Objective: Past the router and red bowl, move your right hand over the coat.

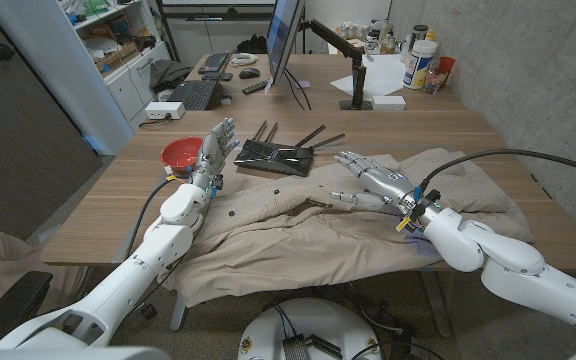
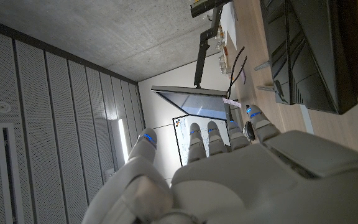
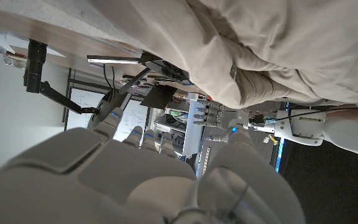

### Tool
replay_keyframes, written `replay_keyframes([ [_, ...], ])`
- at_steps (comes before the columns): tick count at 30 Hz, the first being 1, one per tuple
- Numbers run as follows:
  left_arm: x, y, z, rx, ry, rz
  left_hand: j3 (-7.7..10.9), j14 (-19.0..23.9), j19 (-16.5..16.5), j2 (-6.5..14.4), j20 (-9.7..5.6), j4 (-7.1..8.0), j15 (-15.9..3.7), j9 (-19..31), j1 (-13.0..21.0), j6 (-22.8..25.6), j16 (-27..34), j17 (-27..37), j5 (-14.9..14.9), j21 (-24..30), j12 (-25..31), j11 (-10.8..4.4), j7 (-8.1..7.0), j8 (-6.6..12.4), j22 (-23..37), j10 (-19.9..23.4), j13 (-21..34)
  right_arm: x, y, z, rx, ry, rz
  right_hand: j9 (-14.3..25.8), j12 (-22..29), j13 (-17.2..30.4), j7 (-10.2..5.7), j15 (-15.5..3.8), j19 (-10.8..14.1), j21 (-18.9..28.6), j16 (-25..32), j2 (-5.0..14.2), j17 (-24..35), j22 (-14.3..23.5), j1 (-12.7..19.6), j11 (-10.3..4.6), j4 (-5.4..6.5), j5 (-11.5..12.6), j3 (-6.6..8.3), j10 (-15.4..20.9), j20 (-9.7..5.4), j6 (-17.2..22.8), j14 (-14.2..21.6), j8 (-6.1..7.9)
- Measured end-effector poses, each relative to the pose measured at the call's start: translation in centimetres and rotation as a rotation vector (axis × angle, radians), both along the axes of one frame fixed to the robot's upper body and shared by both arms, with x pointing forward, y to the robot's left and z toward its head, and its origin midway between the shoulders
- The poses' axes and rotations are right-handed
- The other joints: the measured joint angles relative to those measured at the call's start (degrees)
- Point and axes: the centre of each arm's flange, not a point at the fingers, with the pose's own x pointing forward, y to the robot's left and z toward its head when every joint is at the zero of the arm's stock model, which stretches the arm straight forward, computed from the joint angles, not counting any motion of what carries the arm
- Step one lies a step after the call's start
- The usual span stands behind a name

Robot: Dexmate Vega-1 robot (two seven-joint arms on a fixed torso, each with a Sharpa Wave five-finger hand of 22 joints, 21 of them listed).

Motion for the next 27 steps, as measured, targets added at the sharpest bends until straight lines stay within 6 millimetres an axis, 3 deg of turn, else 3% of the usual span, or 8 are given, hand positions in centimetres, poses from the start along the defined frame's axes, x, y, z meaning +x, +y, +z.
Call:
replay_keyframes([
  [15, 0.04, 0.02, -0.05, -0.001, 0.003, 0.002, 0.00, 0.0, 0.0, 0.0, 0.00, 0.00, 0.00, 0.0, 0.0, 0.0, 0.0, 0.0, 0.0, -0.4, 0.0, 0.00, 0.00, 0.00, 0.0, 0.0, 0.0, 0.13, 0.36, -0.24, -0.030, 0.002, -0.009, 0.0, 0.0, 0.0, 0.32, 0.00, 0.0, 0.0, 0.0, 0.35, 0.0, 0.0, 0.4, 0.69, 0.00, 0.0, 0.00, -0.2, 0.00, -0.3, 0.0, 0.00],
  [20, 0.04, 0.05, -0.05, -0.002, 0.003, 0.004, 0.00, 0.0, 0.0, 0.0, 0.00, 0.00, 0.00, 0.0, 0.0, 0.0, 0.0, 0.0, 0.0, -0.4, 0.0, 0.00, 0.00, 0.00, 0.3, 0.0, 0.0, 0.13, 0.41, -0.29, -0.035, 0.001, -0.011, 0.0, 0.0, 0.0, 0.72, 0.00, 0.8, 0.2, 0.4, 0.83, -0.1, 0.0, 0.8, 0.87, -0.59, 0.0, 0.11, -0.2, -1.23, -0.7, 0.0, 0.00],
  [27, 0.04, 0.13, -0.06, -0.006, 0.003, 0.008, 0.00, 0.0, 0.0, 0.0, 0.00, 0.00, 0.00, 0.0, 0.0, 0.0, 0.0, 0.0, 0.0, -0.4, 0.0, 0.00, 0.00, 0.00, 0.3, 0.0, 0.0, 0.18, 0.56, -0.39, -0.046, 0.003, -0.012, 0.0, 0.4, 0.0, 0.94, 0.00, 0.8, 0.7, 0.4, 0.84, -0.1, 0.0, 1.4, 1.48, -1.00, 0.0, 0.15, -0.2, -1.24, -0.9, 0.0, 0.00],
])
